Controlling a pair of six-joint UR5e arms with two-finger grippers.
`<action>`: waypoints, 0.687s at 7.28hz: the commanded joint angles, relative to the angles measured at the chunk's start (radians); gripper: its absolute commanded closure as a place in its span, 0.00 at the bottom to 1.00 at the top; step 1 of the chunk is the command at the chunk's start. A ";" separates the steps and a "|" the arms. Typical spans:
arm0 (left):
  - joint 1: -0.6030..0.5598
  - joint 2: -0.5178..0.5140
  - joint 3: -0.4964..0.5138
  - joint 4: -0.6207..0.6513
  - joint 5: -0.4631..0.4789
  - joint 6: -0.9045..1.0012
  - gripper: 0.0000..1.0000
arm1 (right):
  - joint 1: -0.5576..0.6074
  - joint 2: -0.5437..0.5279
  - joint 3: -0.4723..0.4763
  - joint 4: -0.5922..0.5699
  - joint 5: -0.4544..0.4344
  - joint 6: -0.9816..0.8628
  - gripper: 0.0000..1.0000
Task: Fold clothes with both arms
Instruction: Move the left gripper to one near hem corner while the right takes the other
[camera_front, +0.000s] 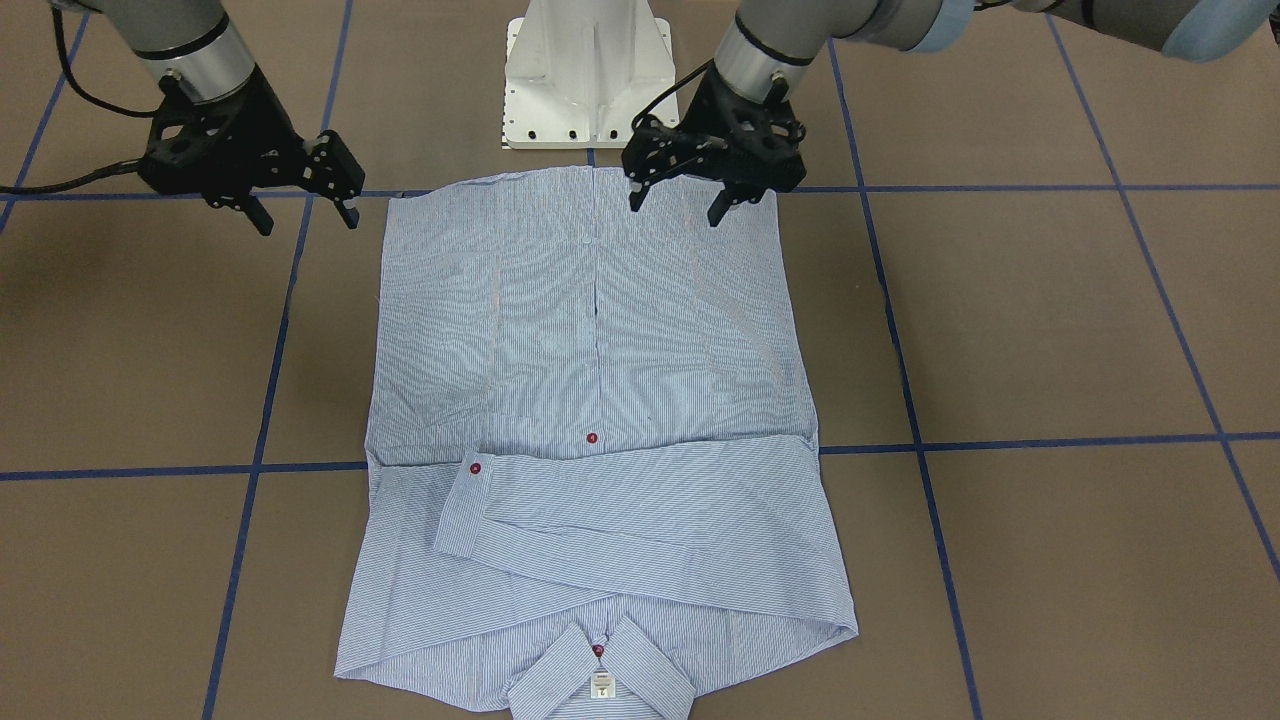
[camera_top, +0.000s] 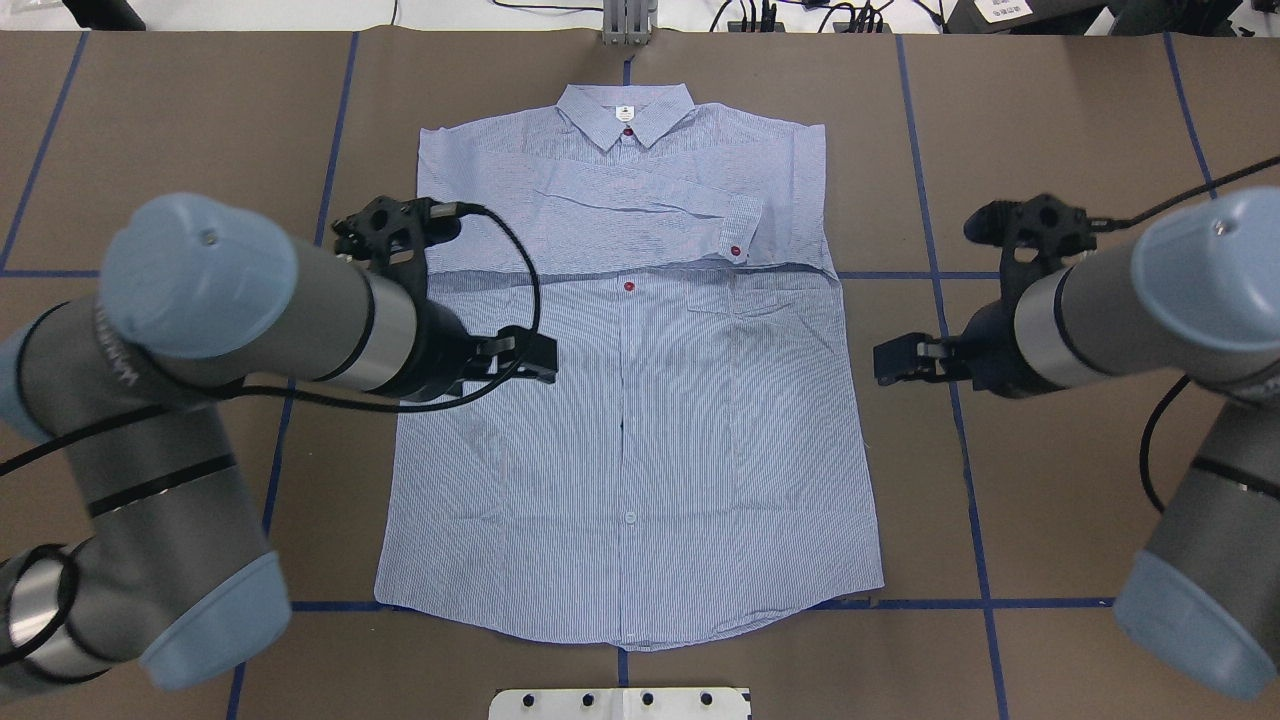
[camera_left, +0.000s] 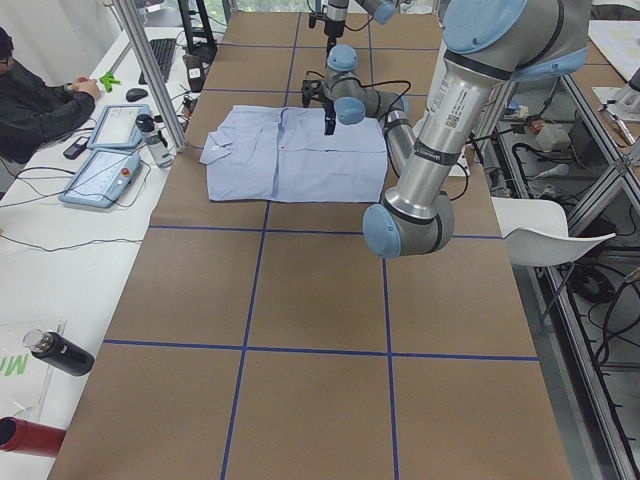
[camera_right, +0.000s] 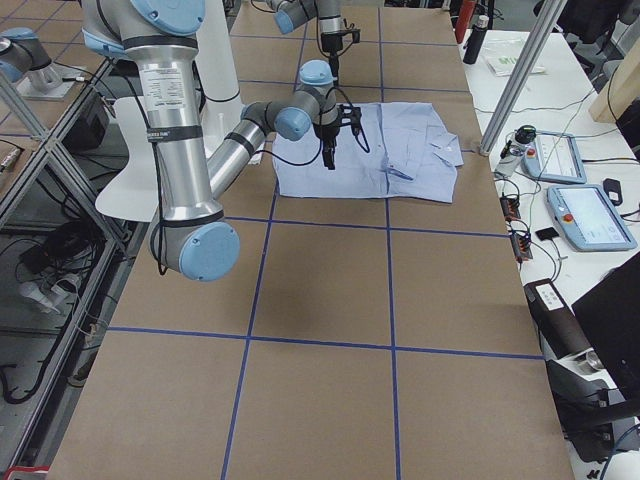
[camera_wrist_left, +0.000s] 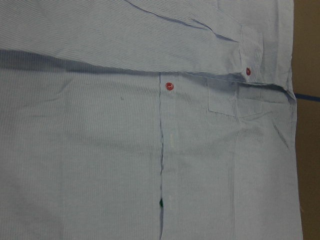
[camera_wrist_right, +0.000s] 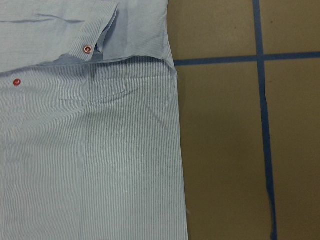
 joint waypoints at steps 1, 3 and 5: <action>0.099 0.178 -0.111 -0.019 0.116 0.011 0.00 | -0.249 -0.038 0.041 0.027 -0.242 0.184 0.00; 0.179 0.328 -0.116 -0.138 0.191 -0.032 0.00 | -0.339 -0.202 0.040 0.241 -0.329 0.239 0.00; 0.296 0.421 -0.089 -0.229 0.291 -0.140 0.00 | -0.358 -0.282 0.029 0.331 -0.352 0.239 0.00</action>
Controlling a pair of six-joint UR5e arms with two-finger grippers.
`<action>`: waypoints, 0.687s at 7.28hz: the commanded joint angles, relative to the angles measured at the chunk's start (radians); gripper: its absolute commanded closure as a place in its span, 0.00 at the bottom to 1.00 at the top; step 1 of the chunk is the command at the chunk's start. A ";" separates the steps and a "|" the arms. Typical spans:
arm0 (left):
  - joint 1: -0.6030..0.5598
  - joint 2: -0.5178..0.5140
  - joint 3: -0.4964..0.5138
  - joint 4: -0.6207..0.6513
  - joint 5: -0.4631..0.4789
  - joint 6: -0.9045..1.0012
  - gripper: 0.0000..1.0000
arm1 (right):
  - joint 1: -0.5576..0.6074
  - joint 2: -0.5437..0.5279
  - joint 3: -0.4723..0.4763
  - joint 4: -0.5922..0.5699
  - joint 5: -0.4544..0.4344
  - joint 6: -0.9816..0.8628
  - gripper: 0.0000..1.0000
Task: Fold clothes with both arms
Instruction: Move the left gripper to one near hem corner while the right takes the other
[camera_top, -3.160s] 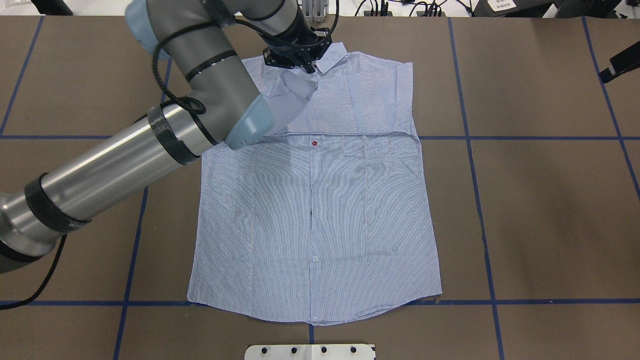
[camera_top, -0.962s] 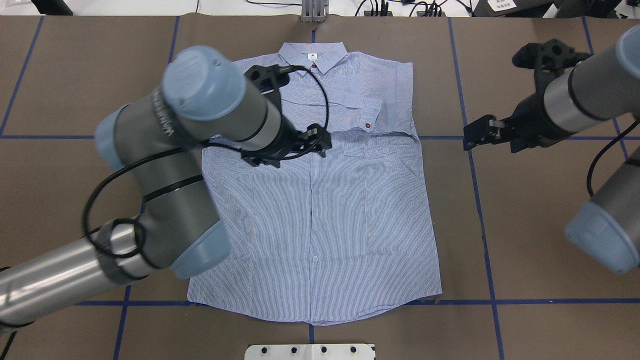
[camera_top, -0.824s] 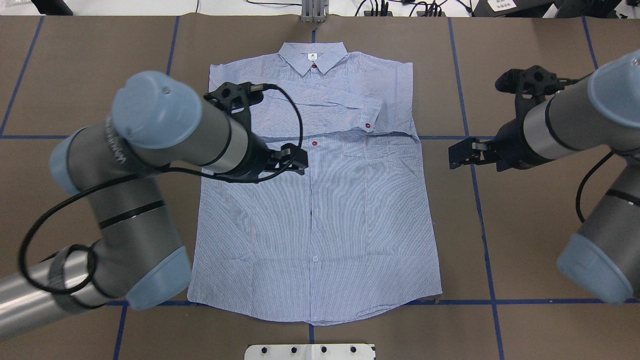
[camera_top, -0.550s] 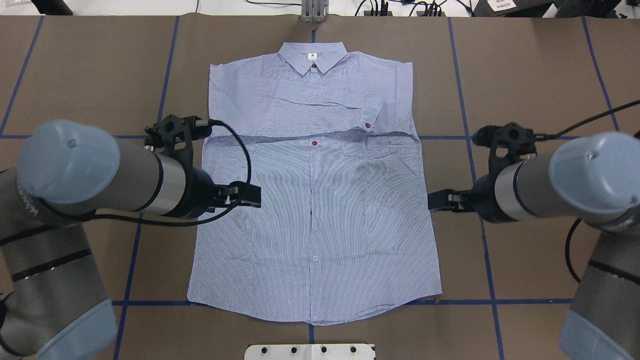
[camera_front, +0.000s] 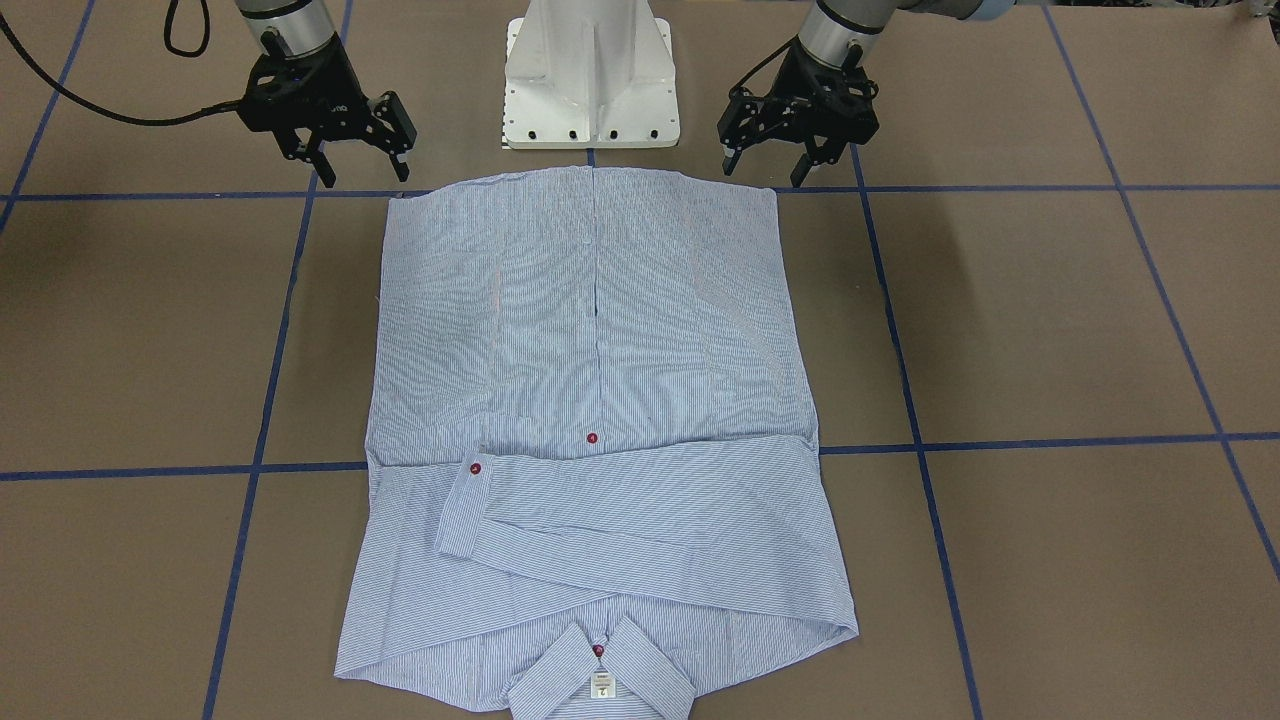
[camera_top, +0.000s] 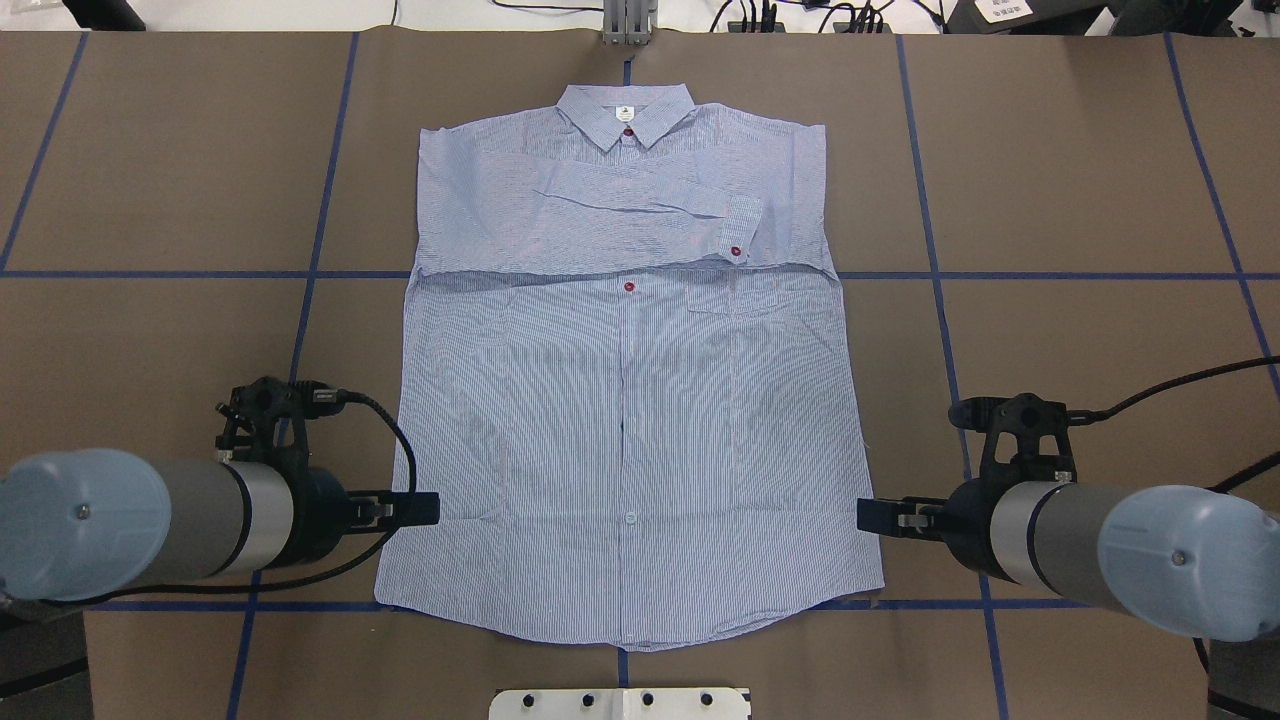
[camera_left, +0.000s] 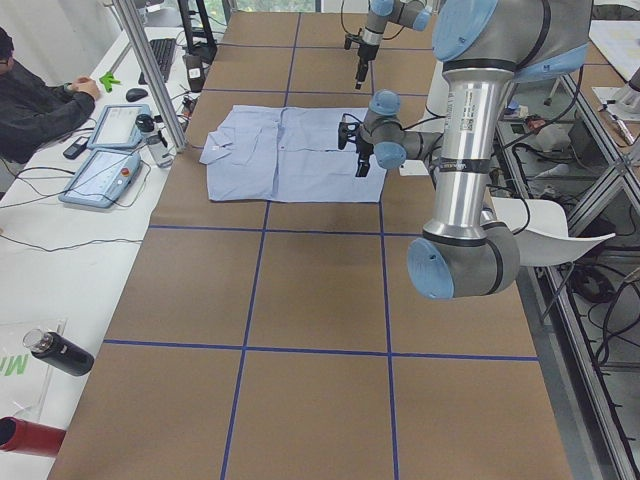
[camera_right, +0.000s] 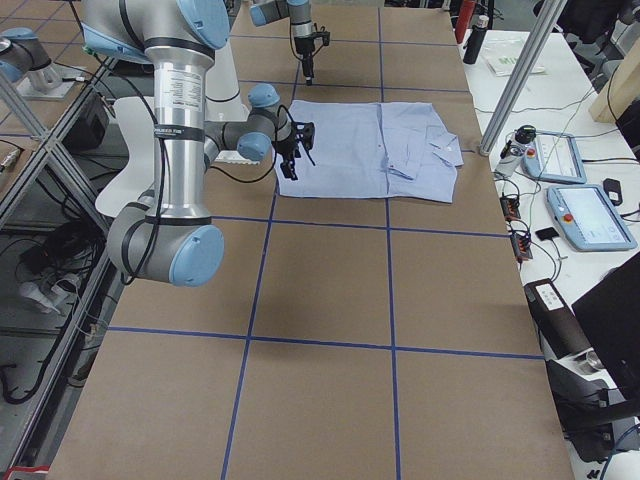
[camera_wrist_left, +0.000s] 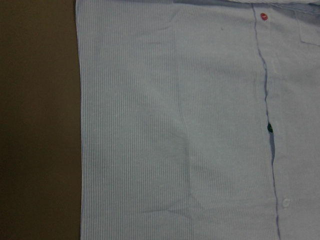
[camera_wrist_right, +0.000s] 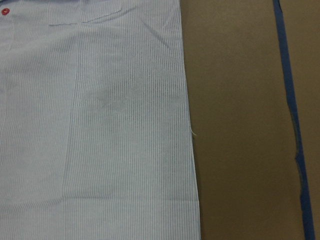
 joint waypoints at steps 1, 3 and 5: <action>0.118 0.056 0.034 -0.044 0.101 -0.111 0.00 | -0.022 -0.042 -0.008 0.048 -0.031 0.005 0.00; 0.122 0.043 0.077 -0.045 0.102 -0.116 0.04 | -0.023 -0.042 -0.008 0.048 -0.031 0.006 0.00; 0.122 0.033 0.094 -0.045 0.097 -0.112 0.32 | -0.025 -0.042 -0.008 0.048 -0.031 0.006 0.00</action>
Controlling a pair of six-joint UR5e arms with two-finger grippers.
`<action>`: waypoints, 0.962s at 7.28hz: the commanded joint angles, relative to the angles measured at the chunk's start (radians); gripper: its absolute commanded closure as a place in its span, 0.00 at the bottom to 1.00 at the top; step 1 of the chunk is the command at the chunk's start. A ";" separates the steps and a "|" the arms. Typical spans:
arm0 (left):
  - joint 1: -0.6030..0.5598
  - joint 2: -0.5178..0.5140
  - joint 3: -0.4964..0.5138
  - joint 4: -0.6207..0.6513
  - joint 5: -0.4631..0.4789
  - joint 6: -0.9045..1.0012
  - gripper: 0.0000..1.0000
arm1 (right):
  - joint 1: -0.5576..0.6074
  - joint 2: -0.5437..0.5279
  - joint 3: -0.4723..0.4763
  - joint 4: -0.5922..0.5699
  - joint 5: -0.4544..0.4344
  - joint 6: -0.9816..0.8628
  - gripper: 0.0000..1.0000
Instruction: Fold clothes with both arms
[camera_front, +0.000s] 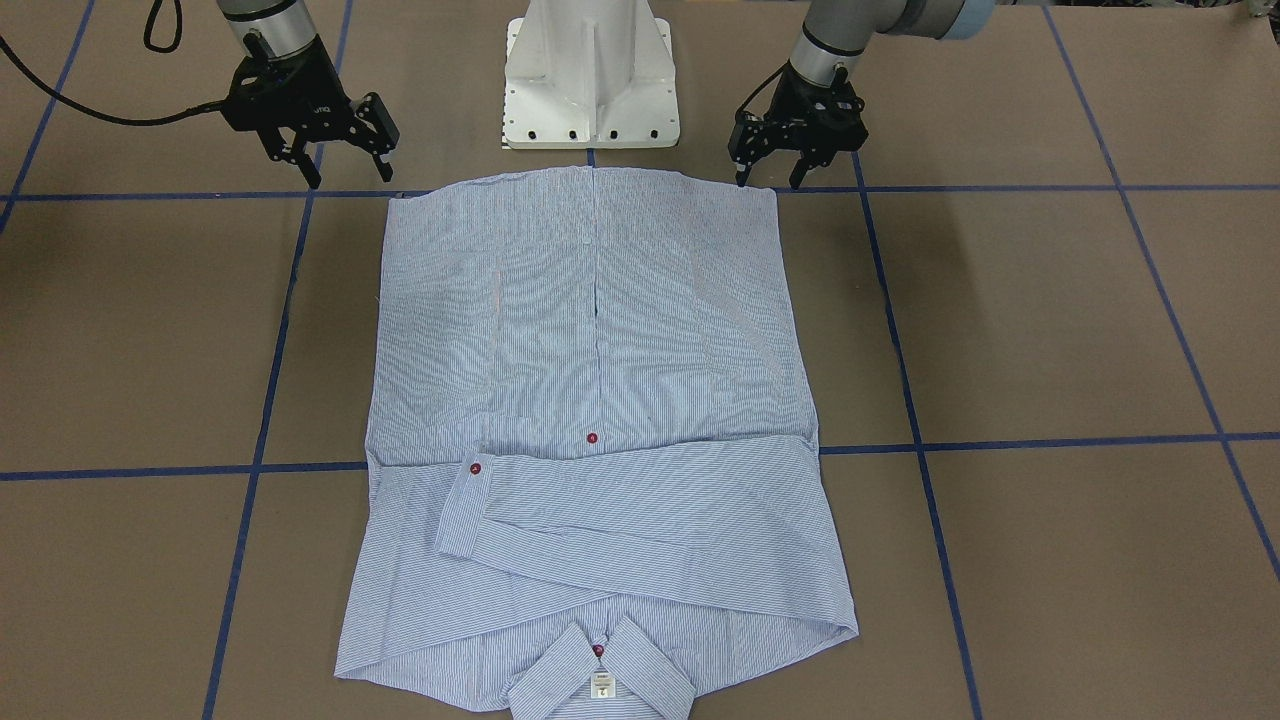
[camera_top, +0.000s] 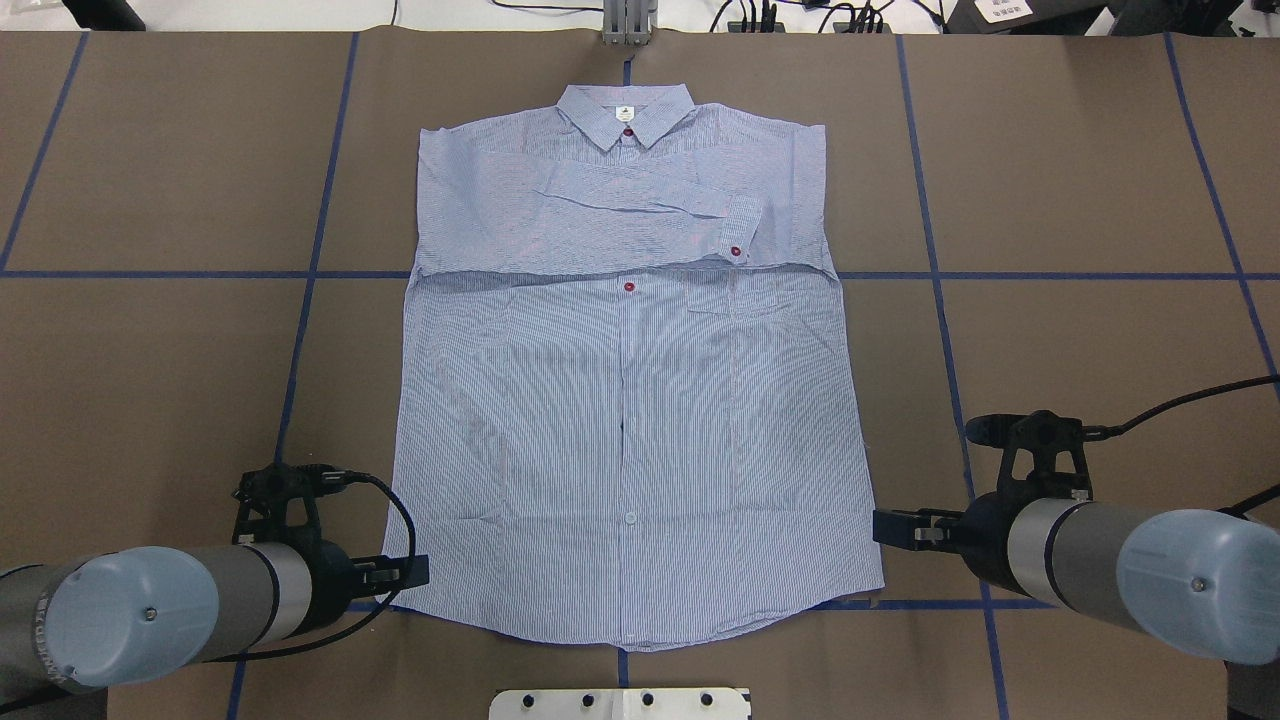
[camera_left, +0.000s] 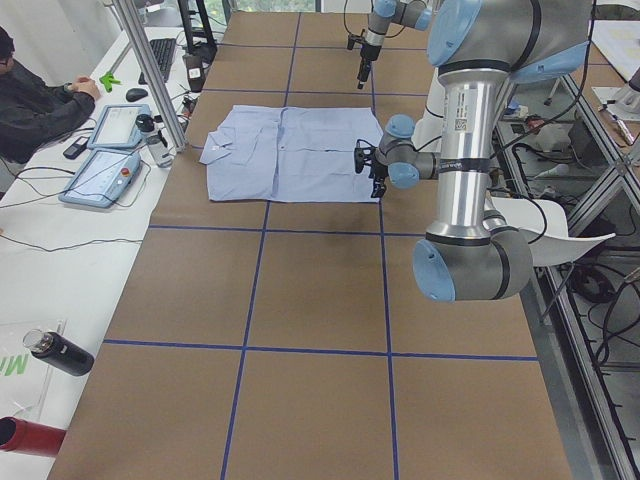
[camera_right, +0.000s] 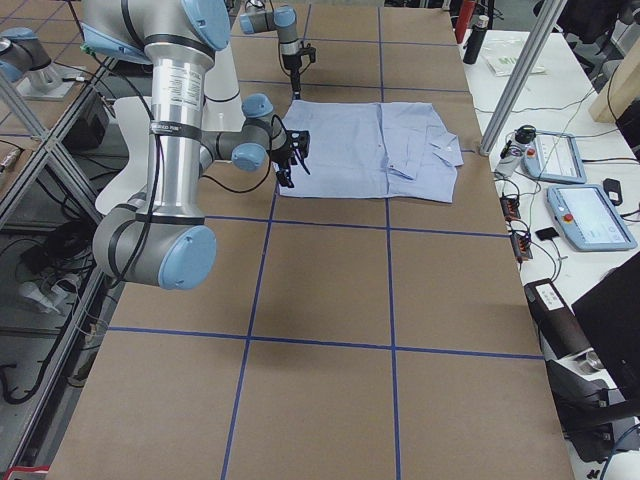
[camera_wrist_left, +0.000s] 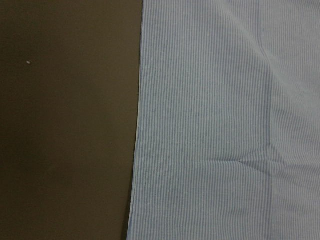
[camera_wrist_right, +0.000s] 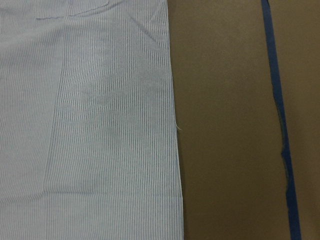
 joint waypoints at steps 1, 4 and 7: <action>0.001 -0.004 0.018 0.000 -0.006 0.005 0.35 | -0.001 0.000 0.000 0.000 0.000 0.000 0.00; 0.004 -0.022 0.057 -0.002 -0.006 0.008 0.37 | -0.003 0.000 0.000 0.000 0.000 0.000 0.00; 0.004 -0.036 0.077 0.000 -0.016 0.009 0.39 | -0.005 0.000 0.000 0.000 0.000 0.000 0.00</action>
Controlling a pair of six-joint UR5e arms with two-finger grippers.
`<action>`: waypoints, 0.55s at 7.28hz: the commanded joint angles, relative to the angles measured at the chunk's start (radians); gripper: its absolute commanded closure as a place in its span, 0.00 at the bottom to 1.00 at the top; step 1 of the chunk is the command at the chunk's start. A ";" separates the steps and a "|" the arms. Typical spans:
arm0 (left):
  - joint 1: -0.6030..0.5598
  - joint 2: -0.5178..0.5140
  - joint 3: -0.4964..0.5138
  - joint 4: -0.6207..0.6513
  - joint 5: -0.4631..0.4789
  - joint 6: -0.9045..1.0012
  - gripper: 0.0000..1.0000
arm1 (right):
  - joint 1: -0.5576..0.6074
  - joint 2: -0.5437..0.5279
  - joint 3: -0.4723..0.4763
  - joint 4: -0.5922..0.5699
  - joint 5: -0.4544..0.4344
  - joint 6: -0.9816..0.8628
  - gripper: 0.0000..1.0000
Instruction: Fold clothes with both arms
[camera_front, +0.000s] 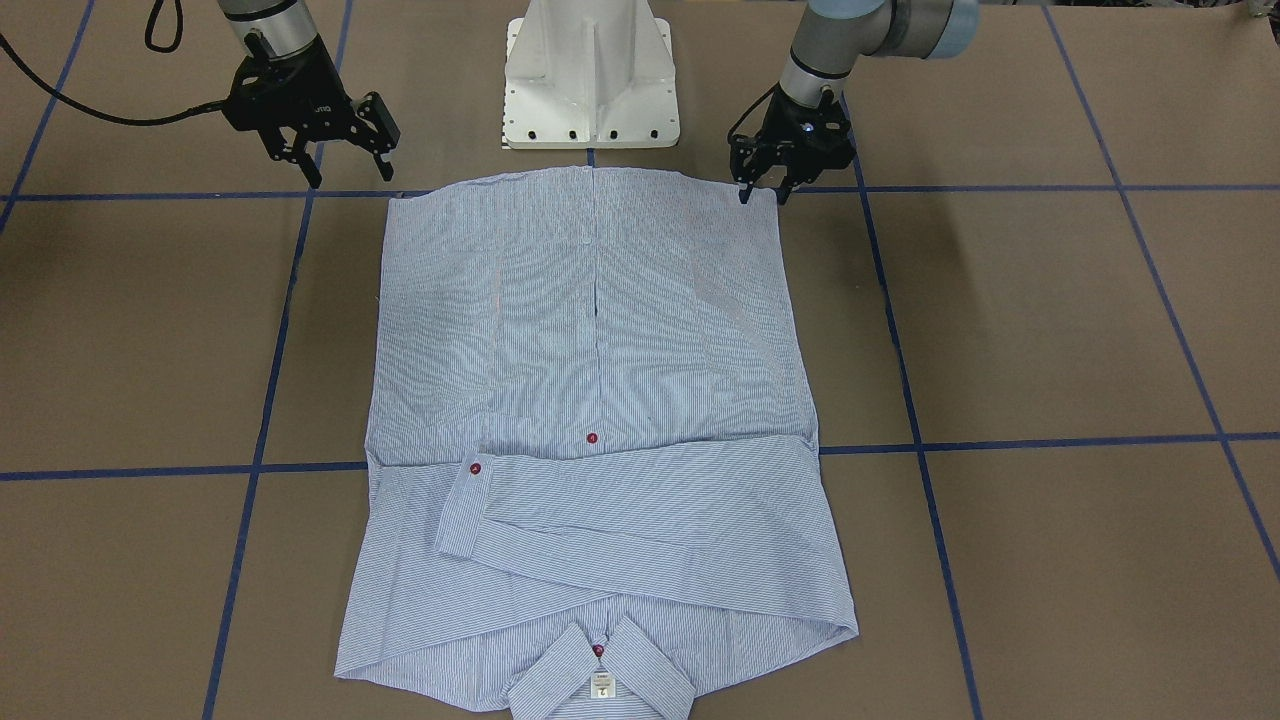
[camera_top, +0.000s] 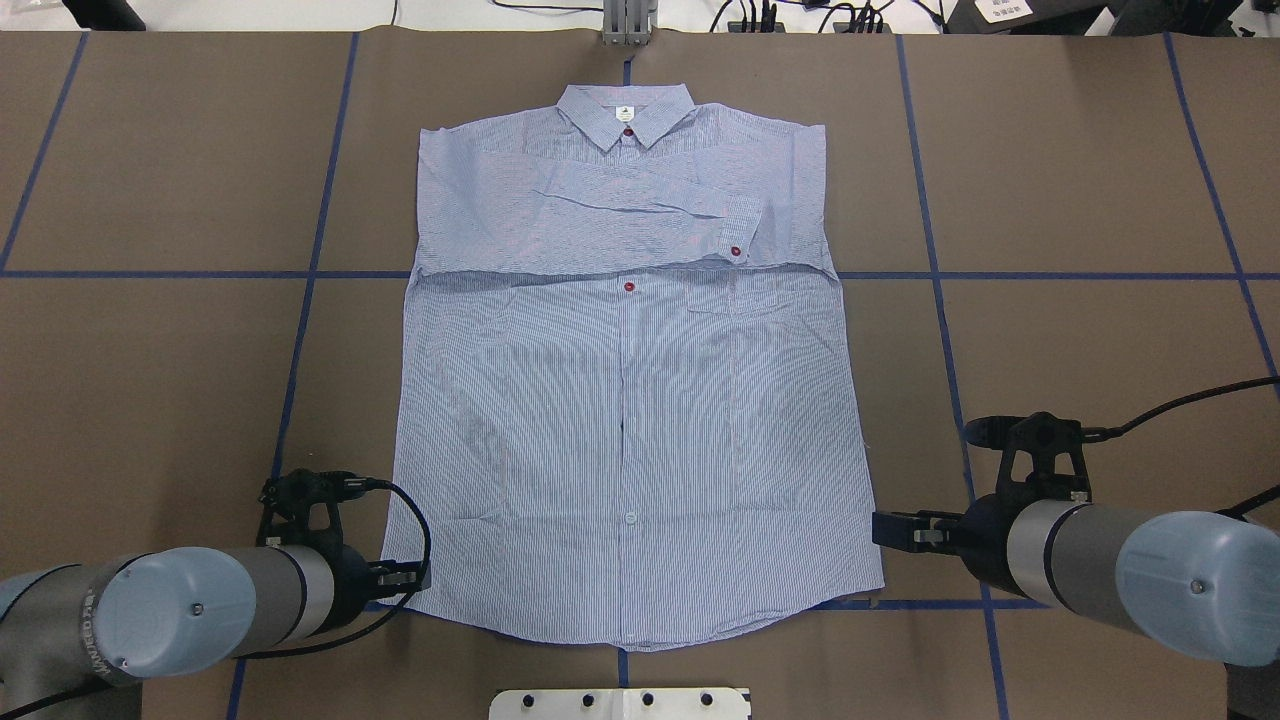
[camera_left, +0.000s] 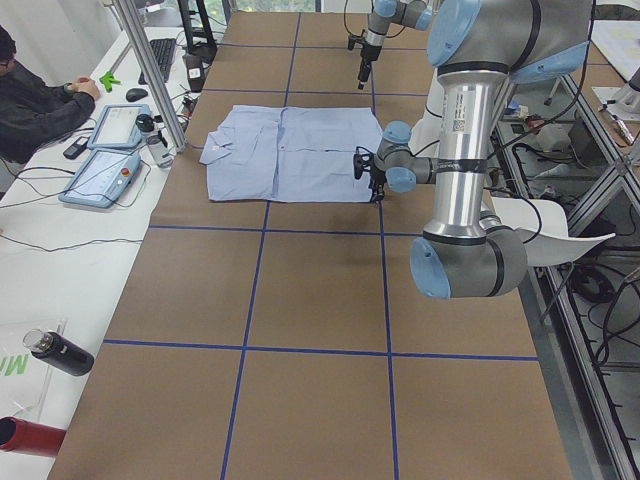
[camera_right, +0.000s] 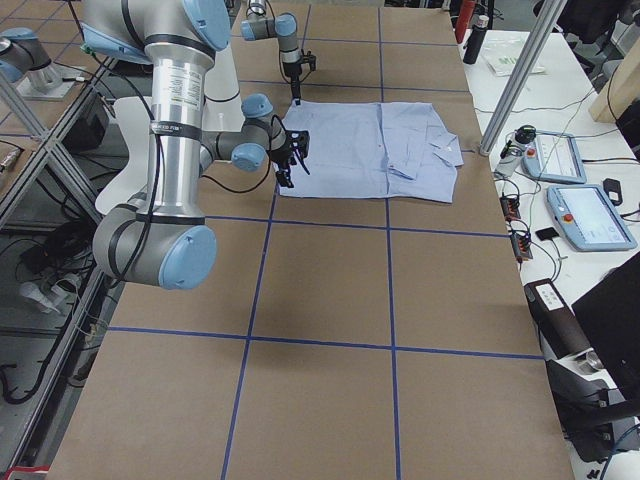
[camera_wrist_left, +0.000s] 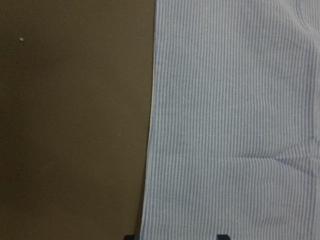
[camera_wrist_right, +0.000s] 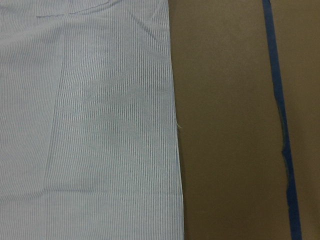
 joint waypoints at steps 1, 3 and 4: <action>0.000 -0.001 0.008 0.000 -0.007 0.001 0.39 | -0.001 0.000 0.000 0.000 0.000 0.000 0.00; -0.001 0.004 0.003 0.002 -0.007 0.004 0.40 | -0.001 0.000 0.000 0.000 0.000 0.000 0.00; 0.000 -0.001 0.005 0.002 -0.022 0.004 0.40 | -0.001 0.000 0.000 0.000 0.000 0.000 0.00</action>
